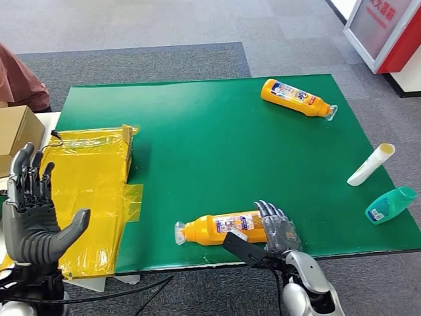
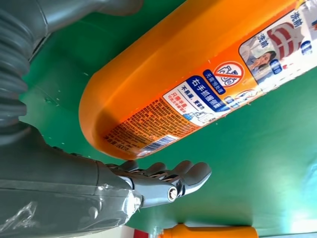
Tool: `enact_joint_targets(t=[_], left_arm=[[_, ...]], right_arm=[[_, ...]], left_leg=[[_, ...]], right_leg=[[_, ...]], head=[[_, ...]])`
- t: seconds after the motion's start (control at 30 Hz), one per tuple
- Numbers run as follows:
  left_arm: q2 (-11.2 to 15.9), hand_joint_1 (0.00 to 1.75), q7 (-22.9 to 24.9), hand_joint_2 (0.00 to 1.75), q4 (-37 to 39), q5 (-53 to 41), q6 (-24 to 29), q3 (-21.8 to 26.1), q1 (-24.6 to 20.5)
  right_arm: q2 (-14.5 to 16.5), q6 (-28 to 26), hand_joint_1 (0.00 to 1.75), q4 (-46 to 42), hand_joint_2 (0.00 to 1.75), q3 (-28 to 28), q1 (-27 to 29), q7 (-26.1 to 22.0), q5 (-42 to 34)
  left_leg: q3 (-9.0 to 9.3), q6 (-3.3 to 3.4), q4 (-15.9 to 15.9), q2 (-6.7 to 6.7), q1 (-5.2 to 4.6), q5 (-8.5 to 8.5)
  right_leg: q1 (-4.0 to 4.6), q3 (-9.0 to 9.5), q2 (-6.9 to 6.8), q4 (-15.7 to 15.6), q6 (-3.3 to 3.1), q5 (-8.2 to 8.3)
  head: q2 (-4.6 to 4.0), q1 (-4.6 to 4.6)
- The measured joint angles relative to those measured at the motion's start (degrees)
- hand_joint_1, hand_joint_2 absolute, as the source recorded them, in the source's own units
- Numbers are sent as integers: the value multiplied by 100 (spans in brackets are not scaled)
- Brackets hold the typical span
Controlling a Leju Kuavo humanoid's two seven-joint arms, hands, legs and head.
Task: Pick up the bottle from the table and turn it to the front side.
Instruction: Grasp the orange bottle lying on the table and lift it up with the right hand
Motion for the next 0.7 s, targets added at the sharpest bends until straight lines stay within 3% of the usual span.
enact_joint_targets(t=[0.37,0.7], left_arm=[[91,0,63,175,4,116,-21,-234,-461],[138,0,-87,175,4,280,-107,-658,-522]], right_arm=[[-3,26,0,451,175,-52,-251,-197,-325],[-67,6,0,1127,175,-285,-644,-288,-404]], left_leg=[[3,0,0,0,0,3],[3,2,0,1,0,3]], right_leg=[[0,3,0,0,0,3],[0,4,1,0,1,5]], head=[[0,0],[0,0]])
